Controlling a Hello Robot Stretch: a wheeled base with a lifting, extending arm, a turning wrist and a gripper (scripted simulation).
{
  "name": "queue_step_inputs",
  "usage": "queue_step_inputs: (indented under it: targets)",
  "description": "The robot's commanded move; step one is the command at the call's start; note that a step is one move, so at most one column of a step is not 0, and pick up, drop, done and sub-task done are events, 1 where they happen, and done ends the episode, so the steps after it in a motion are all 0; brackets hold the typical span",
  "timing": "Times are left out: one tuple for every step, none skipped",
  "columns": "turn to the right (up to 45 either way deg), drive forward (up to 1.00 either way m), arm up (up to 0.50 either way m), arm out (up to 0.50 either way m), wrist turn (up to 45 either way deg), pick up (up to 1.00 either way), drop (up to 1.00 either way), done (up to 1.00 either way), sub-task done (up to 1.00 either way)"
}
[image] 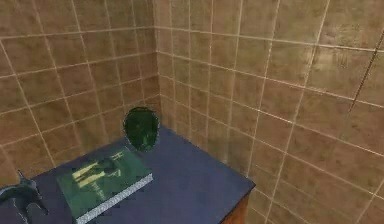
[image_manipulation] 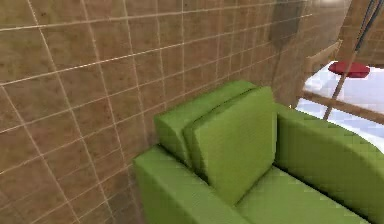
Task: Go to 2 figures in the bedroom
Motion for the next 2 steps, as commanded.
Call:
queue_step_inputs:
  targets:
    - [-45.0, 0.00, 0.00, 0.00, 0.0, 0.00, 0.00, 0.00, 0.00]
    - [0.0, 0.00, 0.00, 0.00, 0.0, 0.00, 0.00, 1.00, 0.00]
